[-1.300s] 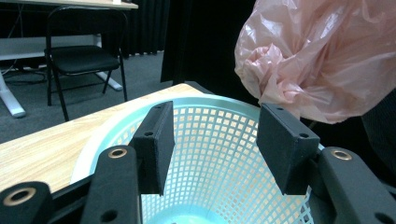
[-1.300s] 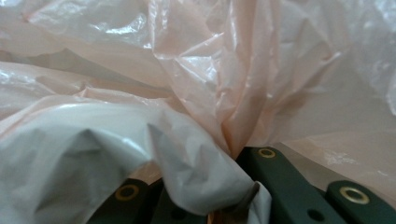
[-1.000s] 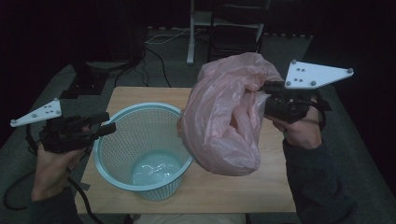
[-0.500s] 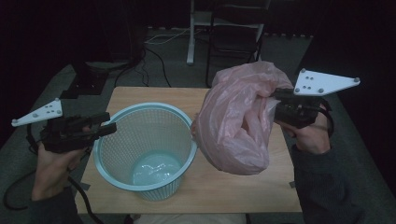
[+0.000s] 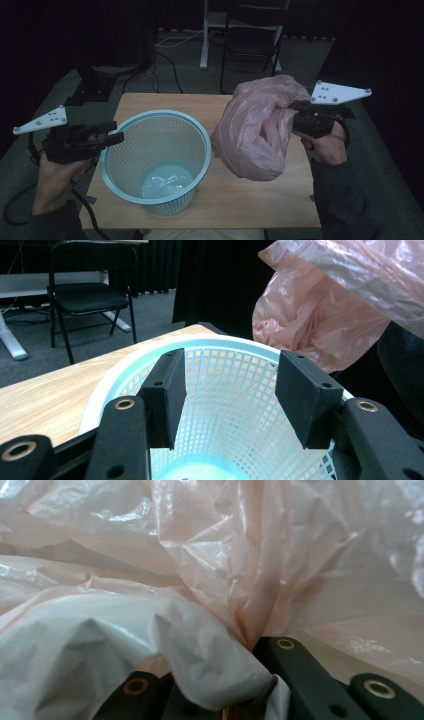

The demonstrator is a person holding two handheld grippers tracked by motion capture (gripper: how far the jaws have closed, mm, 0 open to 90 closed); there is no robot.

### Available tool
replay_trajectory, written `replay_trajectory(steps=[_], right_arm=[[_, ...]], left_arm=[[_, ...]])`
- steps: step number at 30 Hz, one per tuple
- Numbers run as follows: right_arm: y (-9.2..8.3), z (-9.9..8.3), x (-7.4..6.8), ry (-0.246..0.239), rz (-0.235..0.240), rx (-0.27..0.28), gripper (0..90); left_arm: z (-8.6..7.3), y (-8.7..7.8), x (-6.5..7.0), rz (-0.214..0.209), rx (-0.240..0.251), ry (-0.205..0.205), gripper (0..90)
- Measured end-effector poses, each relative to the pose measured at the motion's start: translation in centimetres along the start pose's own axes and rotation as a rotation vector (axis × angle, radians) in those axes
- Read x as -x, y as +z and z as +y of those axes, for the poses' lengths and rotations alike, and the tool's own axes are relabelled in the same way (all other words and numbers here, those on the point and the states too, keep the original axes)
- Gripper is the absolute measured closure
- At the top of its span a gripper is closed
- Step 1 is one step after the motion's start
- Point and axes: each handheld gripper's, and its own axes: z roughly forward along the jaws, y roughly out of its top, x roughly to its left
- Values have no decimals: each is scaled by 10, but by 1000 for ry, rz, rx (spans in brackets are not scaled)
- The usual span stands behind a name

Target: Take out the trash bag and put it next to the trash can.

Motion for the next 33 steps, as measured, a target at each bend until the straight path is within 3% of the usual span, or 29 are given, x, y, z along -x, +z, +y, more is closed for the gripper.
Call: replay_trajectory(steps=[10, 33], right_arm=[[2, -17, 7, 28, -8, -19, 891], [18, -48, 8, 68, 13, -37, 889]], left_arm=[[-2, -1, -1, 3, 2, 2, 460], [-4, 2, -1, 0, -13, 5, 457]])
